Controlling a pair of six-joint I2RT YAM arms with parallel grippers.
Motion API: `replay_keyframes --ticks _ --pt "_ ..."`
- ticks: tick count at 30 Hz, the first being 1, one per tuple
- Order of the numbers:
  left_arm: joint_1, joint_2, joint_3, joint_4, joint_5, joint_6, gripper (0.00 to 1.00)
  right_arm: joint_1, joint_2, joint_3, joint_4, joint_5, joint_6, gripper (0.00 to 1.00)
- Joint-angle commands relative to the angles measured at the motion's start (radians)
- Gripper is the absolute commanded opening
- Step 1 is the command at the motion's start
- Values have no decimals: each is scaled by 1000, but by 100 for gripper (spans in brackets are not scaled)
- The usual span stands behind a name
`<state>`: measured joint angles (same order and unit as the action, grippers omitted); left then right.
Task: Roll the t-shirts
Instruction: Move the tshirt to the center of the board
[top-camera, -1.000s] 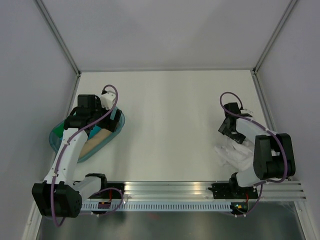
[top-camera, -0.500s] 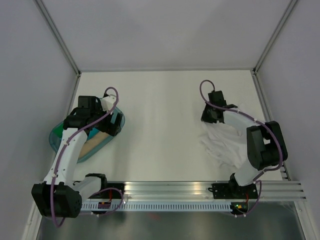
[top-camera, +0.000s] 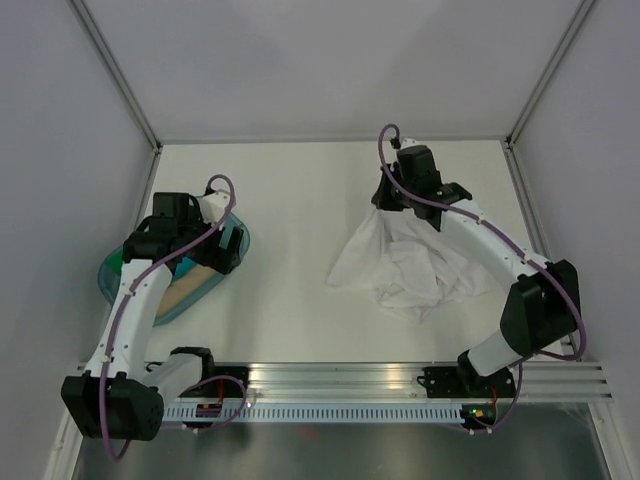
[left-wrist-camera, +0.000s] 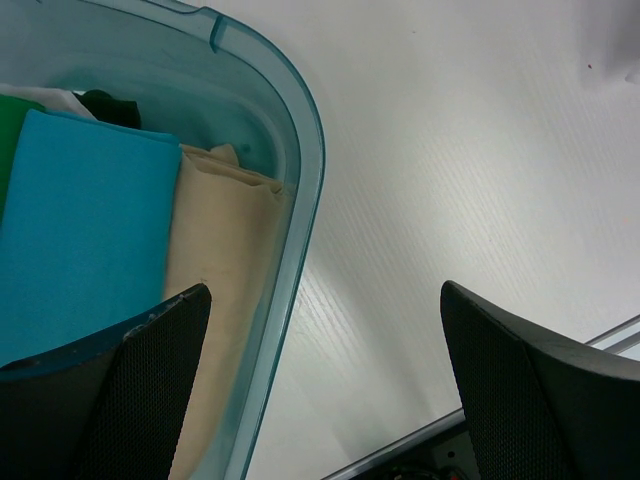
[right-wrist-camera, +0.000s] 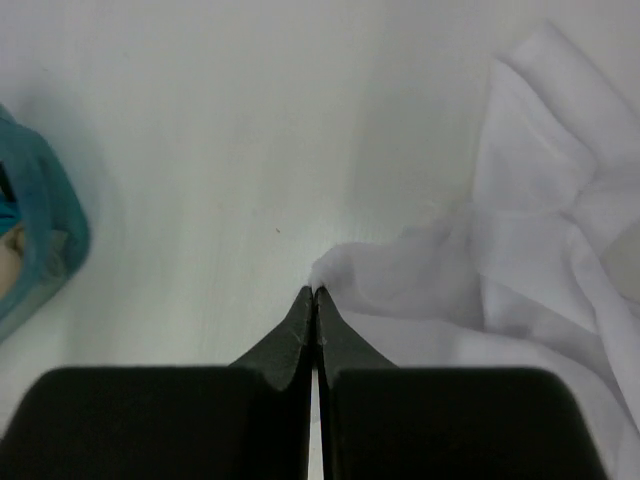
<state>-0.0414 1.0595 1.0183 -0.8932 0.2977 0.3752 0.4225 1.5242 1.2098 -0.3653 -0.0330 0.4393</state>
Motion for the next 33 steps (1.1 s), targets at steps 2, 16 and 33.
replay_keyframes --ticks 2,16,33 --pt "0 -3 60 -6 17 16 100 103 92 465 -70 -138 -103 0" --pt "0 -33 106 -27 73 41 100 -81 -113 361 37 -303 88 1" --pt "-586 298 69 -17 -64 165 96 -490 24 -266 193 -340 108 0"
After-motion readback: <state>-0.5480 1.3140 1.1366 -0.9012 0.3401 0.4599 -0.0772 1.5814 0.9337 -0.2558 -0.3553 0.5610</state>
